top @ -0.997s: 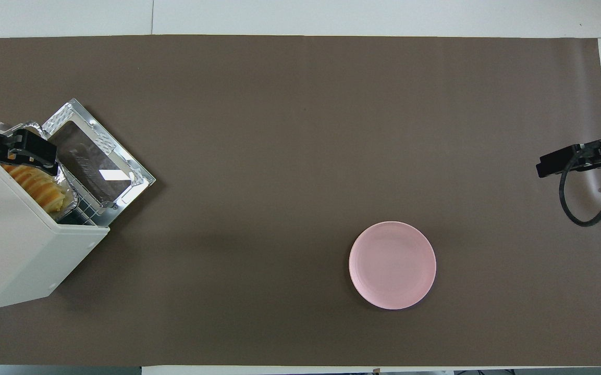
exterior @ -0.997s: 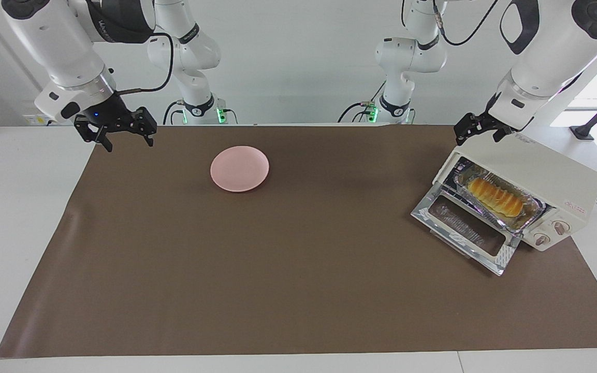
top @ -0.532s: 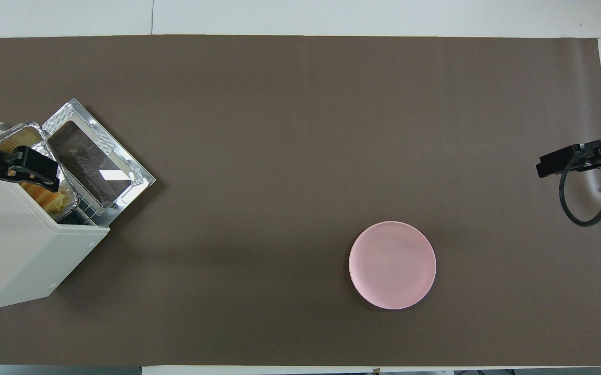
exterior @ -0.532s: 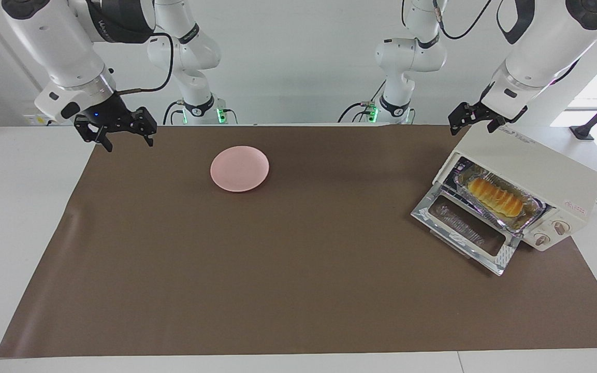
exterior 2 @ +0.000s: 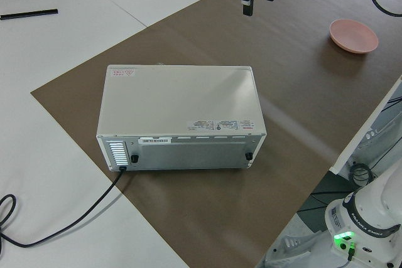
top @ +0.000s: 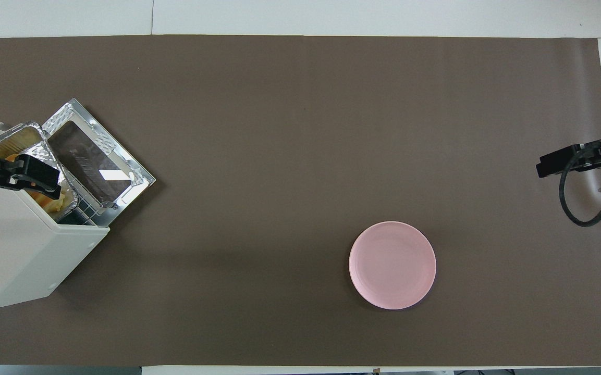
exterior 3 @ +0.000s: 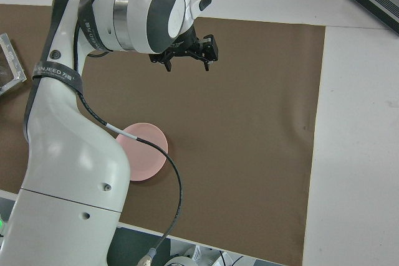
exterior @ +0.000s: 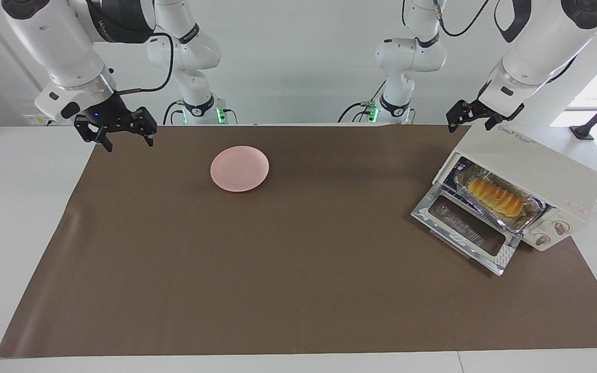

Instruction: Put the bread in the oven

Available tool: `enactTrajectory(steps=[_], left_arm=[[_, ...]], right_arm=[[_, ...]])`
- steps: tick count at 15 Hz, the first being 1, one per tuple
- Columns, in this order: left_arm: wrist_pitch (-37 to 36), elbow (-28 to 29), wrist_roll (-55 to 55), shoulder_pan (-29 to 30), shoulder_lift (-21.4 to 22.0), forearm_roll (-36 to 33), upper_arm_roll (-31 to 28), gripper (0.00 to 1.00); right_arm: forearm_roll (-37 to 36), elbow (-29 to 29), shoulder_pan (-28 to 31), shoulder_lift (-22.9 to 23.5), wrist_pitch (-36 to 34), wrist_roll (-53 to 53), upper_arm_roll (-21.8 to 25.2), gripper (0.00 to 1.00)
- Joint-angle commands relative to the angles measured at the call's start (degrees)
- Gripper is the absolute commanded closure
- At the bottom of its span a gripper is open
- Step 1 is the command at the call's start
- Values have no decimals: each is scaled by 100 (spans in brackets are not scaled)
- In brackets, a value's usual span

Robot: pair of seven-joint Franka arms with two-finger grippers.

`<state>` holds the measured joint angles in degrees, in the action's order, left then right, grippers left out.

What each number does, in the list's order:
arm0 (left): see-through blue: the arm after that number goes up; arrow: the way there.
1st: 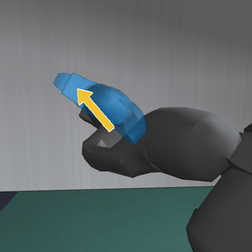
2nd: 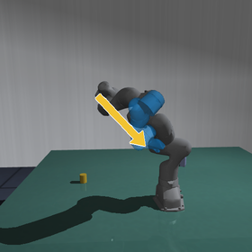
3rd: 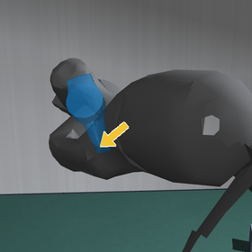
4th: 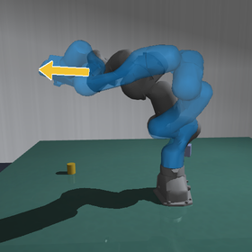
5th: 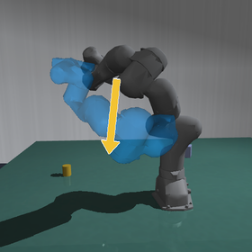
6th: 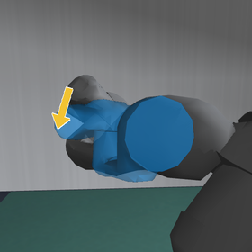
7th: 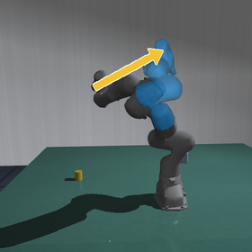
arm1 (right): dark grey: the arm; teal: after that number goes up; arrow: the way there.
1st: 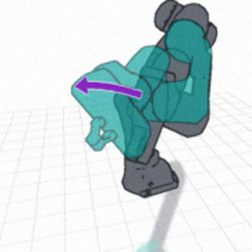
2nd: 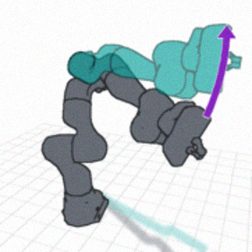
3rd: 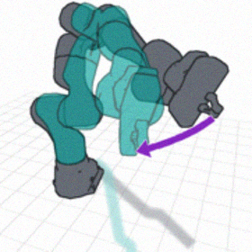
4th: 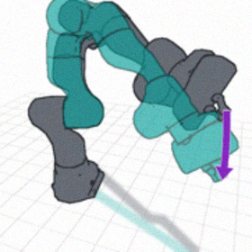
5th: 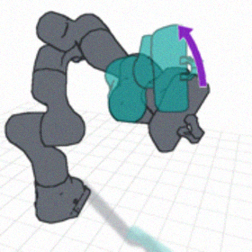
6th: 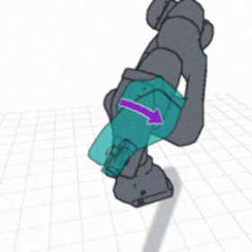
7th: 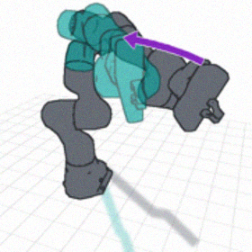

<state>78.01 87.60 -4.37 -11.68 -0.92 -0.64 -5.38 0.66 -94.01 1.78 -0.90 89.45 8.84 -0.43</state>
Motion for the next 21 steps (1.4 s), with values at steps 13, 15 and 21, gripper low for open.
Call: enactTrajectory(steps=[13, 15, 21], left_arm=[[250, 126, 77, 17, 127, 73, 46, 0], [214, 108, 77, 17, 118, 73, 46, 0], [319, 152, 86, 17, 118, 64, 46, 0]], right_arm=[[75, -144, 50, -138, -33, 3, -10, 0], [75, -144, 59, -138, -33, 3, -10, 0], [75, -144, 50, -138, -33, 3, -19, 0]])
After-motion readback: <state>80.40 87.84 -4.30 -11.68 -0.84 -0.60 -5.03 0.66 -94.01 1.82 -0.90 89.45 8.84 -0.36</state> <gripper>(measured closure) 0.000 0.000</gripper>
